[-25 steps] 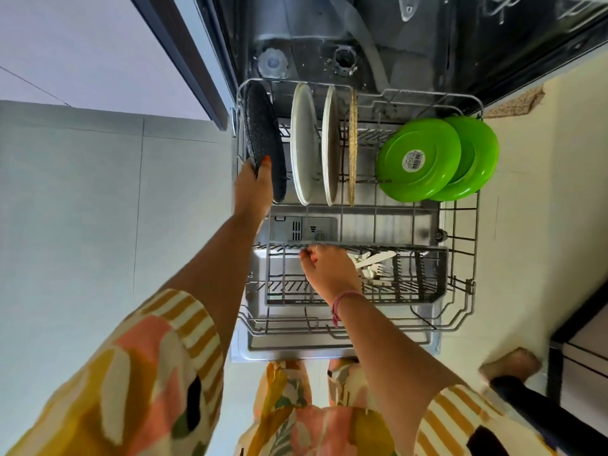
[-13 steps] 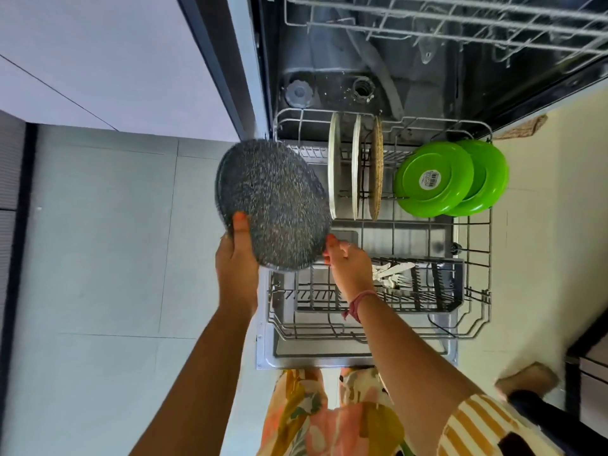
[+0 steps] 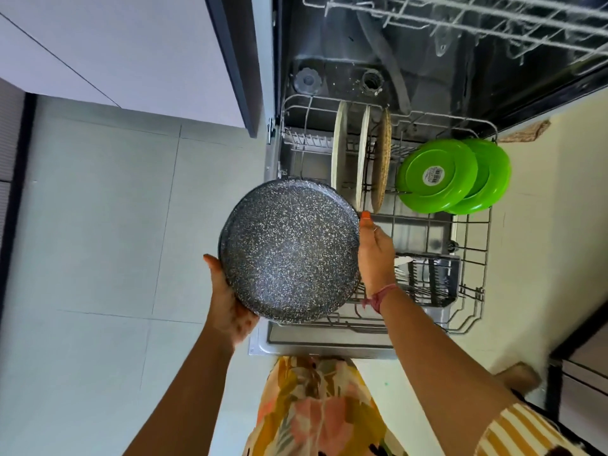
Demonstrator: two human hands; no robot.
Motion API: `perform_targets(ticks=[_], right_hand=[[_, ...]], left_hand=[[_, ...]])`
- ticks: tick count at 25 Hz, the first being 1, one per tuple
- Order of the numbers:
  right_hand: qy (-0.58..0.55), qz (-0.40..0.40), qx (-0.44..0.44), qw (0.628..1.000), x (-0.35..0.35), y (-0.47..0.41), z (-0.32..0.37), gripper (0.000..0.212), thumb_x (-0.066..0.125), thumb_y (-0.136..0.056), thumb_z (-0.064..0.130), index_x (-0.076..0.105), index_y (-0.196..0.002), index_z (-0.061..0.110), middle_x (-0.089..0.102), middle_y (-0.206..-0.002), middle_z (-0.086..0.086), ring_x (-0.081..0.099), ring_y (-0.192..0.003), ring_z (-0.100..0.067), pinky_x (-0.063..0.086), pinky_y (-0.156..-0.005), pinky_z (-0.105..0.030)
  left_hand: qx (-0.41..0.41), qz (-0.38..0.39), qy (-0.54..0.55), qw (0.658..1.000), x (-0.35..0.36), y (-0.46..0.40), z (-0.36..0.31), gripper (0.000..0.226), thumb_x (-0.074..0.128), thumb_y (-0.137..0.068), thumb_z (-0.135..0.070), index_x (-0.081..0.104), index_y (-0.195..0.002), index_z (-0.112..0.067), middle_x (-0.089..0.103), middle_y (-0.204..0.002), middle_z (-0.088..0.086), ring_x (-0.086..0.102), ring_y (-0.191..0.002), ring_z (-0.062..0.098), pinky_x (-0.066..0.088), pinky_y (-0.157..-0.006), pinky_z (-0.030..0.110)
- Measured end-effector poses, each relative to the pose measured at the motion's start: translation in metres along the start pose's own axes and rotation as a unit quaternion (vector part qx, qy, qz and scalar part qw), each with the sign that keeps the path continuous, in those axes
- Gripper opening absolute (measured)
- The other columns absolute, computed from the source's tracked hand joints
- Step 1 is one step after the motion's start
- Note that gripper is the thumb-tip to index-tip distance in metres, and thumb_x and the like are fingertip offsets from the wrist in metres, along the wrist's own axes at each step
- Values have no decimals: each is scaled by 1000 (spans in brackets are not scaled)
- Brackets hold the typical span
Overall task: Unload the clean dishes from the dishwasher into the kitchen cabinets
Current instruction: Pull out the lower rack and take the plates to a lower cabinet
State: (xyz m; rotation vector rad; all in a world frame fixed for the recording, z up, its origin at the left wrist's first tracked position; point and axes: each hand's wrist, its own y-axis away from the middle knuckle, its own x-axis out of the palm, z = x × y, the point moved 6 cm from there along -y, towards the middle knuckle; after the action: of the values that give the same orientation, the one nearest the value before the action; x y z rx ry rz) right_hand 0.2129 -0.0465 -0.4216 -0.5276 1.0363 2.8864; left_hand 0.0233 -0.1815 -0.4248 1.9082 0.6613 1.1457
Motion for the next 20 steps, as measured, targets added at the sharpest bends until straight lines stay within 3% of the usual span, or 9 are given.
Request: perform_targets(ticks=[3, 6, 9, 11, 13, 15, 17, 20], right_hand=[[103, 37, -52, 993, -1, -11, 19, 37, 44, -99, 37, 53, -71, 15, 46, -62, -1, 42, -58, -13, 35, -53, -27], [154, 20, -135, 979, 15, -37, 53, 34, 46, -99, 31, 64, -108, 3, 68, -96, -9, 63, -88, -18, 53, -79, -28], [226, 9, -190, 955, 46, -68, 80, 36, 52, -97, 27, 60, -123, 3, 67, -116, -8, 63, -99, -14, 42, -69, 1], [280, -3, -203, 938, 62, -86, 88, 34, 57, -95, 27, 63, -119, 5, 69, -113, -8, 66, -100, -17, 42, -70, -4], [296, -23, -199, 934, 65, -97, 93, 27, 61, -90, 25, 70, -108, 6, 73, -102, -9, 68, -94, -19, 49, -77, -19], [272, -43, -183, 944, 60, -100, 95, 24, 66, -86, 23, 73, -102, 8, 74, -96, -8, 69, -88, -17, 52, -78, -22], [161, -39, -155, 974, 51, -93, 100, 25, 72, -81, 19, 73, -103, 7, 74, -94, -6, 70, -83, -12, 55, -78, -22], [54, -7, -179, 982, 33, -56, 115, 27, 77, -78, 16, 72, -102, 7, 73, -87, 0, 69, -75, -5, 58, -73, -24]], left_hand=[[0, -11, 24, 1000, -7, -9, 9, 83, 24, -80, -77, 48, -139, -24, 57, -136, 10, 56, -121, 31, 46, -96, 55], [5, -18, 10, 1000, -17, -16, 9, 83, 20, -83, -78, 47, -140, -24, 54, -138, 9, 53, -125, 31, 38, -102, 59], [12, -19, 9, 1000, -27, -22, 7, 84, 23, -81, -78, 47, -141, -24, 53, -139, 10, 52, -126, 33, 33, -105, 63], [7, -12, 14, 1000, -31, -24, 8, 85, 28, -77, -78, 48, -140, -24, 54, -138, 11, 53, -125, 33, 33, -103, 64], [1, -11, 20, 1000, -34, -23, 11, 85, 26, -78, -78, 49, -139, -24, 55, -137, 10, 54, -124, 32, 38, -101, 61], [-2, -9, 26, 1000, -34, -23, 13, 84, 24, -81, -78, 48, -140, -24, 55, -138, 10, 53, -125, 32, 39, -102, 59], [3, -11, 41, 999, -33, -20, 15, 81, 24, -81, -76, 51, -138, -24, 55, -138, 10, 53, -125, 32, 40, -101, 58], [13, -17, 61, 998, -30, -13, 13, 74, 21, -86, -73, 66, -121, -26, 60, -132, 10, 59, -118, 30, 50, -93, 52]])
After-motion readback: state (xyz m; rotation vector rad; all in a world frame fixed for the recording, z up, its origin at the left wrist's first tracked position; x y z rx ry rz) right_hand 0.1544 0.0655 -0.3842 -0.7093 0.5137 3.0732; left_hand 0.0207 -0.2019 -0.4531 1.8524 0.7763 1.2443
